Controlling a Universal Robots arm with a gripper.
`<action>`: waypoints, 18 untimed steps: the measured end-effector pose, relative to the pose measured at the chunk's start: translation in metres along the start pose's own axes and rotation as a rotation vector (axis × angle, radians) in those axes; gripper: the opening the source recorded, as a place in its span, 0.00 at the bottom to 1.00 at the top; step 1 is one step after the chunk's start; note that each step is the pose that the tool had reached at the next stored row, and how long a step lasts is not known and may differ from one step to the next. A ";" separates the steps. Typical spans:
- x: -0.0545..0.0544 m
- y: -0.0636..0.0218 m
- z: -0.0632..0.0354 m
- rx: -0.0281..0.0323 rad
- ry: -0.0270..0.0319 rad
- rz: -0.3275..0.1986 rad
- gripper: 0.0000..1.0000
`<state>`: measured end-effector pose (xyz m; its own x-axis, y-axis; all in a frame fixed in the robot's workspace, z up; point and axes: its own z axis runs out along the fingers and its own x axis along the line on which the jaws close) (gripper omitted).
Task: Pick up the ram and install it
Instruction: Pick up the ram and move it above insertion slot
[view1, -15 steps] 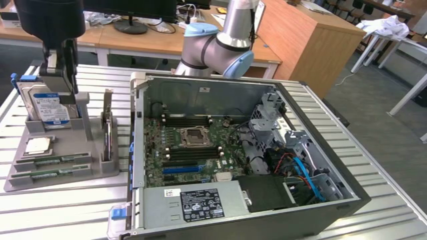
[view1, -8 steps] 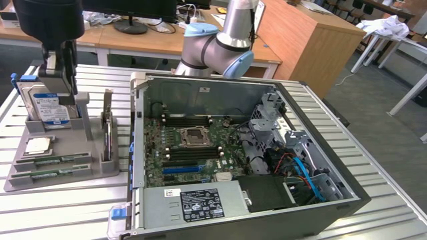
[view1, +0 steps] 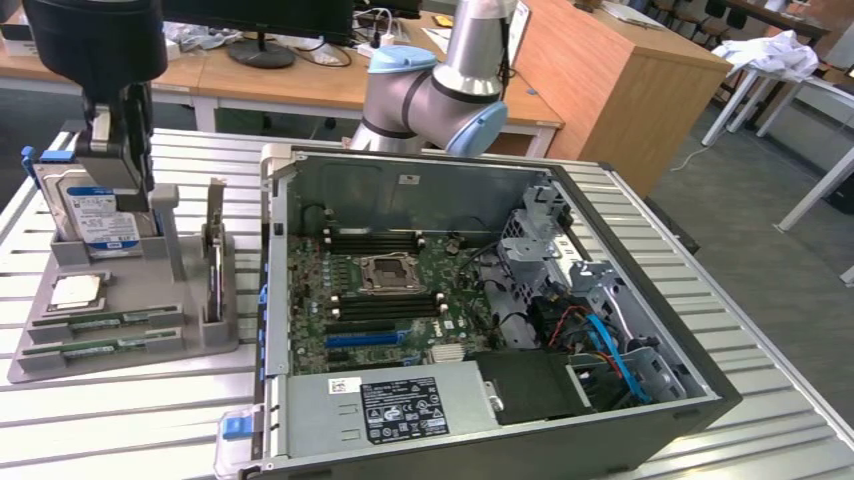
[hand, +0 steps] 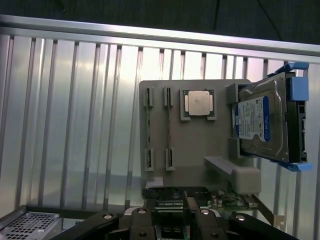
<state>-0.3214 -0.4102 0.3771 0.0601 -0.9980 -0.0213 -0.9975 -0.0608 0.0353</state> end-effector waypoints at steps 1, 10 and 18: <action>0.000 0.0001 0.0003 0.0000 0.0000 0.000 0.36; 0.000 0.0018 0.0027 0.0000 0.0000 0.000 0.36; 0.000 0.0042 0.0050 0.0001 0.0000 0.000 0.36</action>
<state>-0.3258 -0.4102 0.3723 0.0602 -0.9980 -0.0214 -0.9975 -0.0609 0.0353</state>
